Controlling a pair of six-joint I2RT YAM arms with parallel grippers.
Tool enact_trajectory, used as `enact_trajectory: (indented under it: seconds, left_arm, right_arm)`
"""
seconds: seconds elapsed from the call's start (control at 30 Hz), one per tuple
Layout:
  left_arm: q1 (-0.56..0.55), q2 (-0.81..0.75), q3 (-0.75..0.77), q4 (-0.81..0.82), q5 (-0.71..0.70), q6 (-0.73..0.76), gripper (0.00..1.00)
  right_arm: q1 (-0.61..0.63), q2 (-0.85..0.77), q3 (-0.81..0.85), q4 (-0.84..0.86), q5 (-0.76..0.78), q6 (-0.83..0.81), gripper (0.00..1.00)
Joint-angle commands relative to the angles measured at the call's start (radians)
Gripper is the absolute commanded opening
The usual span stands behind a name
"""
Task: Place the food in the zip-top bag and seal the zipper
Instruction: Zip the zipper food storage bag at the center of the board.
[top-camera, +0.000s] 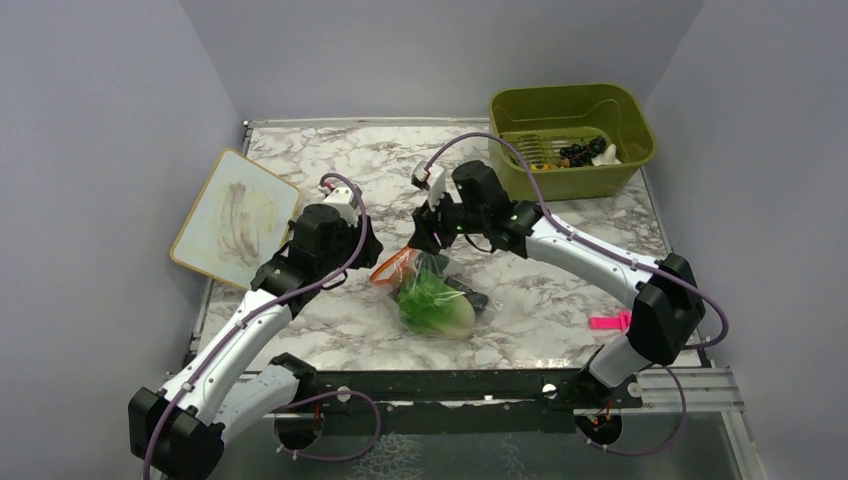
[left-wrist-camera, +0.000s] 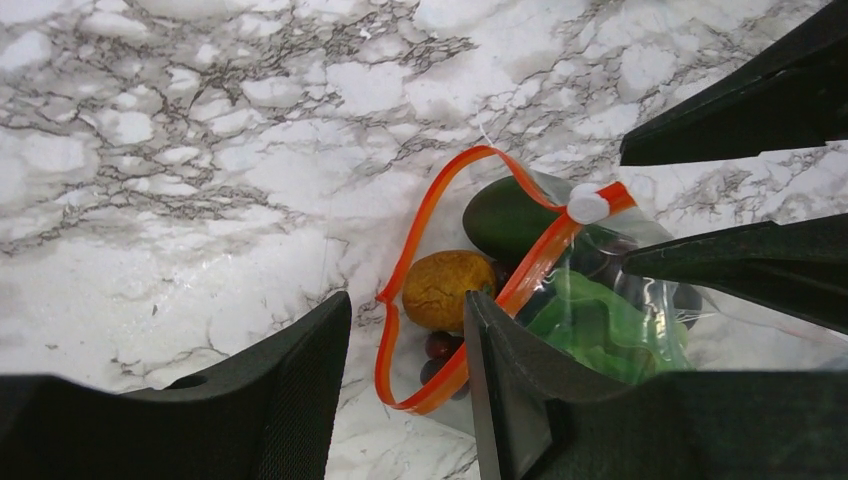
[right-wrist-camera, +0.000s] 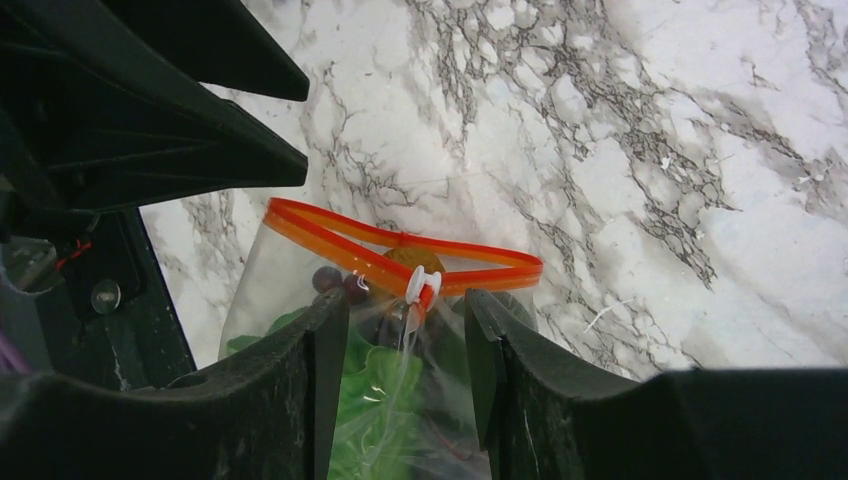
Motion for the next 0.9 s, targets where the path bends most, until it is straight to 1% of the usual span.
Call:
enact_trajectory:
  seconds: [0.0, 0.13, 0.27, 0.4, 0.5, 0.53, 0.73, 0.87]
  left_arm:
    - [0.022, 0.015, -0.021, 0.022, 0.045, -0.063, 0.48]
    - [0.044, 0.031, -0.018, 0.008, 0.070, -0.074, 0.47]
    - [0.067, 0.035, -0.015, -0.002, 0.083, -0.075, 0.47]
    - [0.083, 0.034, -0.011, -0.012, 0.093, -0.073, 0.47]
    - [0.091, 0.028, -0.010, -0.017, 0.095, -0.062, 0.47]
    - [0.094, 0.026, -0.008, -0.019, 0.097, -0.056, 0.47]
    - [0.108, 0.024, 0.041, -0.058, 0.076, -0.016, 0.47]
    - [0.112, 0.018, 0.094, -0.089, 0.077, 0.015, 0.47]
  right_arm:
    - [0.005, 0.035, -0.002, -0.007, -0.049, -0.024, 0.45]
    - [0.008, 0.059, 0.017, -0.013, -0.064, -0.034, 0.43]
    - [0.011, 0.078, 0.038, -0.018, -0.062, -0.047, 0.35]
    - [0.011, 0.074, 0.041, -0.017, -0.053, -0.058, 0.23]
    - [0.011, 0.058, 0.023, -0.001, -0.074, -0.078, 0.04]
    - [0.011, 0.049, 0.013, 0.016, -0.089, -0.089, 0.01]
    - [0.011, -0.031, -0.039, 0.071, -0.167, -0.159, 0.01]
    - [0.011, -0.115, -0.103, 0.147, -0.226, -0.200, 0.01]
